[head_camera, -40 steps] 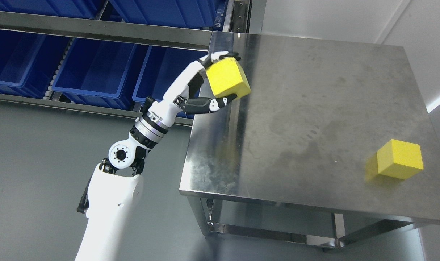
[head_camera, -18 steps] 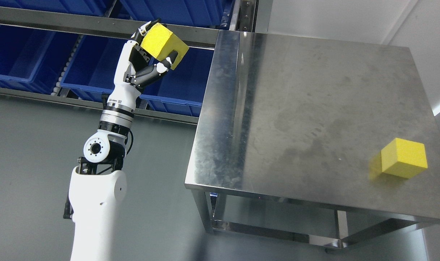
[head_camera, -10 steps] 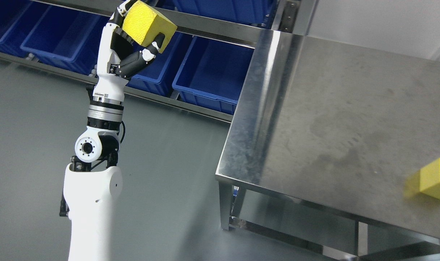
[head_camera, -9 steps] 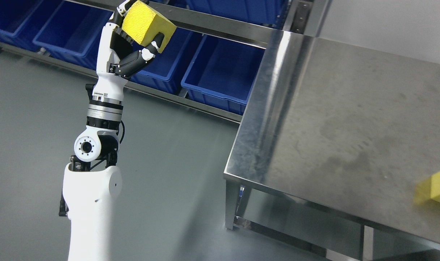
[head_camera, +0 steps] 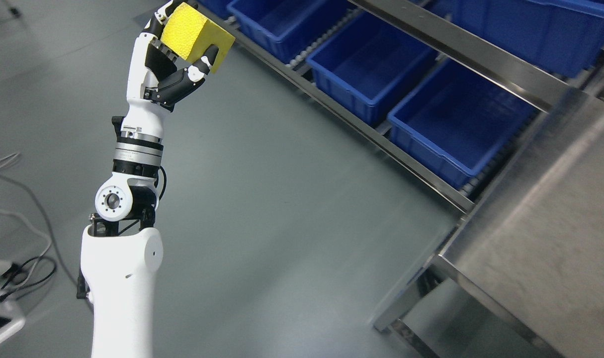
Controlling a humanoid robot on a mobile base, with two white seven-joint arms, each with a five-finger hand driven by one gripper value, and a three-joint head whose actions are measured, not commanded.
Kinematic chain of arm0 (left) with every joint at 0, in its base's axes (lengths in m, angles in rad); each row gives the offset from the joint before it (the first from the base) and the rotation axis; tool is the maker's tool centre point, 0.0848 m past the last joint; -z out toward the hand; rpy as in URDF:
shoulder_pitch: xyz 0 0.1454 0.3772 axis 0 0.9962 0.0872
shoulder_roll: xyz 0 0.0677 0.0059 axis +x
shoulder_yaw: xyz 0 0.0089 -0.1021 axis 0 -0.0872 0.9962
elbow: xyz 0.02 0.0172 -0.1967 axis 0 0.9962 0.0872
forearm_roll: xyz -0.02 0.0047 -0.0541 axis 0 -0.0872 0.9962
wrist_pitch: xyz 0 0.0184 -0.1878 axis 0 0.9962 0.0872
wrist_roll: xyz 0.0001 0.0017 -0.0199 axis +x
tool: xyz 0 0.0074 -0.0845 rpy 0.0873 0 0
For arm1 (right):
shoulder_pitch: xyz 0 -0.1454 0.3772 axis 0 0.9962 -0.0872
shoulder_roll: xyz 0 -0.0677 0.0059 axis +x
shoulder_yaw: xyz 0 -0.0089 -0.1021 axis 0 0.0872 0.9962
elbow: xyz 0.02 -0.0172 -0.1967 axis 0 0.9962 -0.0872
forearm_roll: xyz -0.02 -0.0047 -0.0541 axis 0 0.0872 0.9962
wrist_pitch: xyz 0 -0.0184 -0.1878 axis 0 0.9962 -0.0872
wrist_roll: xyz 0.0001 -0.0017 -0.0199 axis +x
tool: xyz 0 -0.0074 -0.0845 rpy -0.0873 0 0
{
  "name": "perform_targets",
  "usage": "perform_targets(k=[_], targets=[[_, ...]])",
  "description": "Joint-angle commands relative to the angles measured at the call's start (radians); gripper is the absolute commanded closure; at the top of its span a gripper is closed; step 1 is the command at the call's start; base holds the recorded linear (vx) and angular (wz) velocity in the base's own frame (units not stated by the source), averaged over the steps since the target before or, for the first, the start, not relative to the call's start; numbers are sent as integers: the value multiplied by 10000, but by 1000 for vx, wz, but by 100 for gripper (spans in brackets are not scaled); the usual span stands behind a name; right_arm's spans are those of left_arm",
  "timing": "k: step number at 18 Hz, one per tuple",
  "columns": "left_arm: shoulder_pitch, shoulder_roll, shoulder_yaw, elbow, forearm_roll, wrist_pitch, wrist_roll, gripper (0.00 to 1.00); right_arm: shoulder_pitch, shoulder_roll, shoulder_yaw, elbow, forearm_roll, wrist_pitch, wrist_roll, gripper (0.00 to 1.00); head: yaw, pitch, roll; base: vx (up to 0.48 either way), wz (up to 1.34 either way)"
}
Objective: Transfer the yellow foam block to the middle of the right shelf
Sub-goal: 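Hold the cube raised in the left hand while turning toward the blue shelves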
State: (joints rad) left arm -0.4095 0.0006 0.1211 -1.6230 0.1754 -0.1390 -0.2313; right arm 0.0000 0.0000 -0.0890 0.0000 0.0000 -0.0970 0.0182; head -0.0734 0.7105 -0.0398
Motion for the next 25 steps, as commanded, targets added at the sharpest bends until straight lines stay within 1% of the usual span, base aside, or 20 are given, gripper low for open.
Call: perform_targets(k=[1, 5, 11, 18, 25], targets=[[30, 169, 262, -107, 10, 25, -34, 45, -15, -175, 0, -174, -15, 3, 2, 0, 0, 0, 0, -13, 1077], [-1, 169, 216, -123, 10, 101, -34, 45, -31, -175, 0, -174, 0, 3, 2, 0, 0, 0, 0, 16, 989], [-47, 169, 155, -123, -5, 224, -34, 45, -15, -175, 0, -174, 0, 3, 2, 0, 0, 0, 0, 63, 706], [-93, 169, 170, -123, -5, 408, -34, 45, -31, -175, 0, -174, 0, 3, 2, 0, 0, 1, 0, 118, 571], [-246, 169, 185, -123, 10, 546, -34, 45, -31, -175, 0, -174, 0, 3, 2, 0, 1, 2, 0, 170, 371]])
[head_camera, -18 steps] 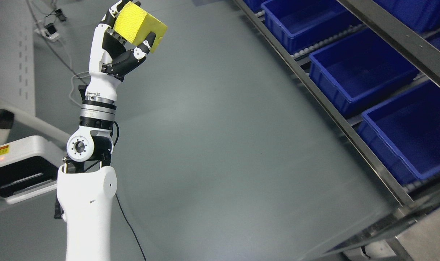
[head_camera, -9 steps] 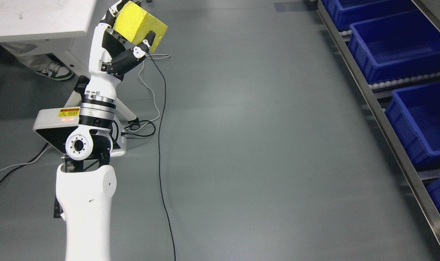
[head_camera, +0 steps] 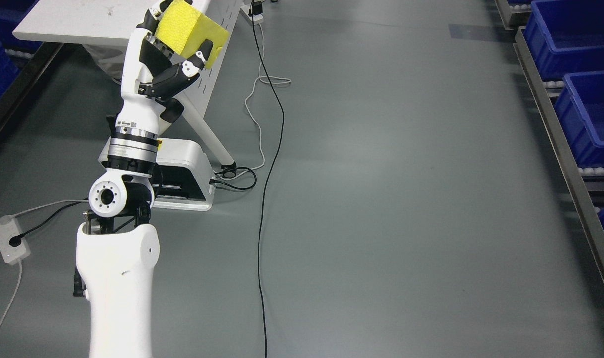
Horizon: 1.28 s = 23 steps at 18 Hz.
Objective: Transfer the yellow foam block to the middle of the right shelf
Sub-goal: 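Hold the cube raised in the left hand while turning toward the blue shelves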
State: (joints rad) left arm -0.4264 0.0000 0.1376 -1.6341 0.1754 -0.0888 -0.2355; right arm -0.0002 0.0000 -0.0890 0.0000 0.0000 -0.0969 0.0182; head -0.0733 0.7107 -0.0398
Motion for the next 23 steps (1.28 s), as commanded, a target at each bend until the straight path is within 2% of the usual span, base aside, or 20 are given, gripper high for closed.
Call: perform_targets(k=[1, 6, 23], targets=[[-93, 174, -10, -11, 10, 59, 8, 45, -28, -175, 0, -174, -15, 3, 2, 0, 0, 0, 0, 169, 193], [-185, 174, -87, -11, -6, 105, 8, 45, -28, -175, 0, -174, 0, 3, 2, 0, 0, 2, 0, 236, -117], [-231, 174, -240, 4, -6, 228, 8, 45, -28, -175, 0, -174, 0, 3, 2, 0, 0, 2, 0, 286, -445]])
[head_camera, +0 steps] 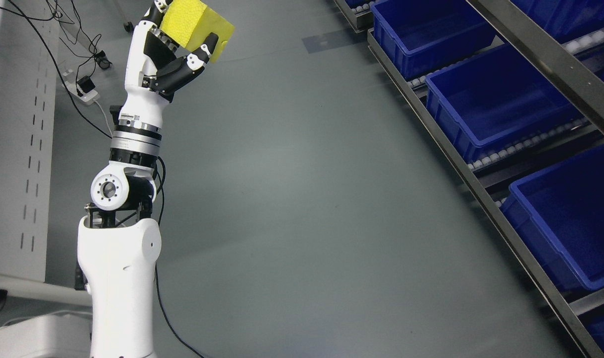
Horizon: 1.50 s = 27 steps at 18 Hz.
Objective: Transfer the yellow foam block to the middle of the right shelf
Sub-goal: 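Hold the cube raised in the left hand while turning toward the blue shelves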
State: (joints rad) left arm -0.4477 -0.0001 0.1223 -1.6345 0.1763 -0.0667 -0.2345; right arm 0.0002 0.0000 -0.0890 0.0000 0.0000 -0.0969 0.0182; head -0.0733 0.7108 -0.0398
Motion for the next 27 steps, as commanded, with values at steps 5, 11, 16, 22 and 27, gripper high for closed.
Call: perform_targets(k=[5, 11, 16, 22, 27], targets=[[-33, 175, -103, 8, -14, 7, -2, 45, -33, -175, 0, -174, 0, 3, 2, 0, 0, 0, 0, 336, 69], [-49, 175, -103, 8, -14, 7, 14, 45, -33, -175, 0, -174, 0, 3, 2, 0, 0, 0, 0, 330, 166], [-49, 175, -134, 8, -14, 7, -2, 45, -33, -175, 0, -174, -15, 3, 2, 0, 0, 0, 0, 286, 116], [-125, 175, -379, 8, -14, 7, 14, 45, -33, -175, 0, -174, -15, 3, 2, 0, 0, 0, 0, 280, 49], [-125, 175, -533, 8, 1, 7, 14, 45, -18, -175, 0, -174, 0, 3, 2, 0, 0, 0, 0, 232, 65]])
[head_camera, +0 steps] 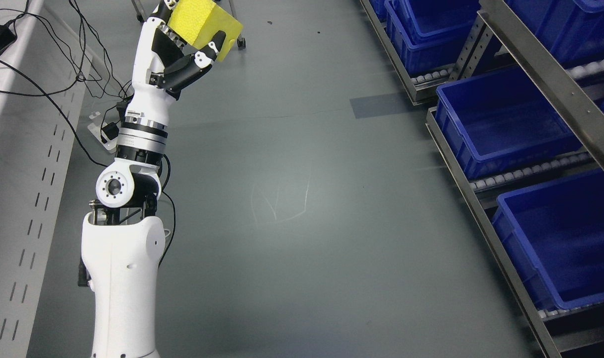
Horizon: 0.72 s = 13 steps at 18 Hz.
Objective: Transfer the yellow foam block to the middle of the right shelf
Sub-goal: 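Hold the cube raised in the left hand while turning toward the blue shelves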
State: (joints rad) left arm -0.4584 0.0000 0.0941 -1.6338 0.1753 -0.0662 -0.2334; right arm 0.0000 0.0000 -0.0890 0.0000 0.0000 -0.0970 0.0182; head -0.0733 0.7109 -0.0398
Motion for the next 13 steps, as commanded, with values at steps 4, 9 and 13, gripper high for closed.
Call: perform_targets(k=[4, 9, 13], targets=[[-3, 175, -373, 1, -4, 3, 2, 45, -16, -175, 0, -175, 0, 4, 2, 0, 0, 0, 0, 216, 94], [13, 175, -542, 1, 11, -13, 2, 45, -31, -175, 0, -175, 0, 4, 2, 0, 0, 0, 0, 195, 83], [-2, 175, -557, 1, 11, -13, -13, 45, -31, -175, 0, -175, 0, 4, 2, 0, 0, 0, 0, 136, -125]])
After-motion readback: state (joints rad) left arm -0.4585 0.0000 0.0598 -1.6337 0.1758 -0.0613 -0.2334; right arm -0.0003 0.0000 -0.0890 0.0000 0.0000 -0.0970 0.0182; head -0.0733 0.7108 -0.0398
